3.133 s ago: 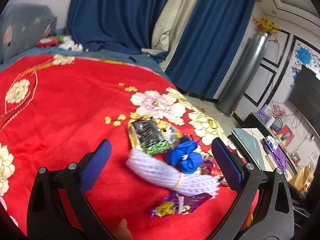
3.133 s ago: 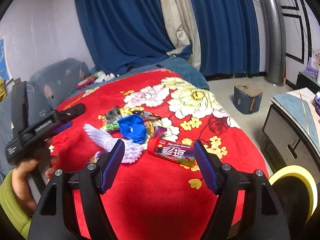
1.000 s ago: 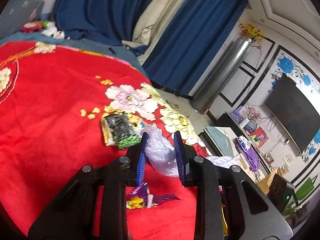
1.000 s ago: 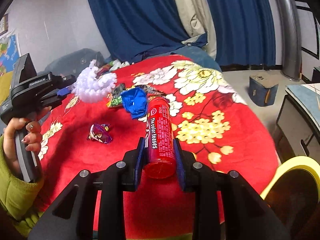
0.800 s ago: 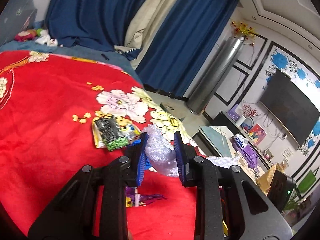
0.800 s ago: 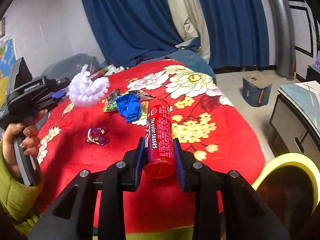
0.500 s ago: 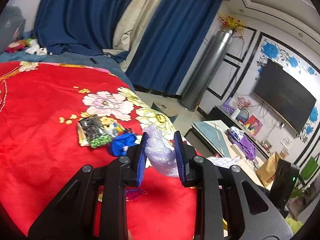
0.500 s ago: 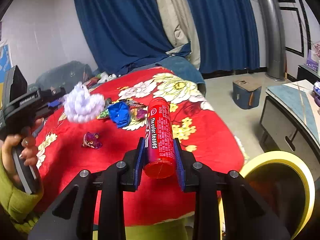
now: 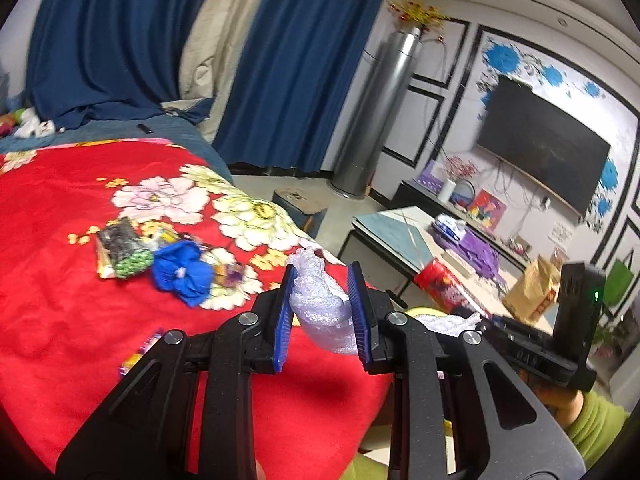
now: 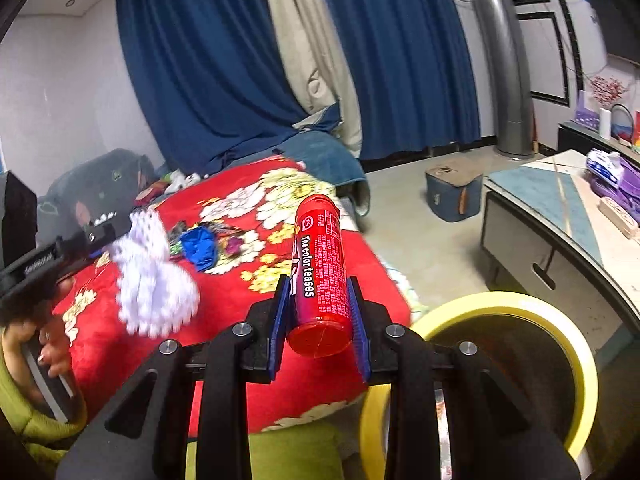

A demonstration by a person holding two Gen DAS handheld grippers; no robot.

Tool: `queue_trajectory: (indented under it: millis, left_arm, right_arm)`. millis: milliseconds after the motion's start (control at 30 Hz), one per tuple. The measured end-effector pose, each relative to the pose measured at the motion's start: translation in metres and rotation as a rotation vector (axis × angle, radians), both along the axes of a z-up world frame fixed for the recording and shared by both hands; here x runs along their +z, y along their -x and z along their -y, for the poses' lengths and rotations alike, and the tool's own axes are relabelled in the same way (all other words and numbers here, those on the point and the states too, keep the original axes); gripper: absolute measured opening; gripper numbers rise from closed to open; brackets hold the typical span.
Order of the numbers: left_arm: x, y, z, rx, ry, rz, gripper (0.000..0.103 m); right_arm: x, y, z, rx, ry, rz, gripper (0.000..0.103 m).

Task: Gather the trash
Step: 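Carry the red candy tube and white foam net with both tools over the bin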

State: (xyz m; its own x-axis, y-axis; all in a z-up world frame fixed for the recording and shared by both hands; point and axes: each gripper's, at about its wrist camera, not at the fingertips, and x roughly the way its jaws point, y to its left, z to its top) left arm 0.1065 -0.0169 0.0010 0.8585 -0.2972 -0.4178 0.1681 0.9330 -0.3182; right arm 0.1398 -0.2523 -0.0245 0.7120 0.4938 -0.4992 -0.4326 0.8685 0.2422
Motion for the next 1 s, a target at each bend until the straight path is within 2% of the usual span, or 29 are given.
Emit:
queue_trajectory:
  millis: [633,1000]
  left_arm:
    - [-0.020,-0.006,0.080,-0.147,-0.119,-0.014,0.019]
    - [-0.037,-0.012,0.138,-0.258,-0.222,-0.022,0.020]
  right_arm:
    - [-0.014,0.014,0.078,-0.203,-0.031,-0.023,0.027]
    - [-0.029,0.022,0.115,-0.298,-0.047,-0.054,0.027]
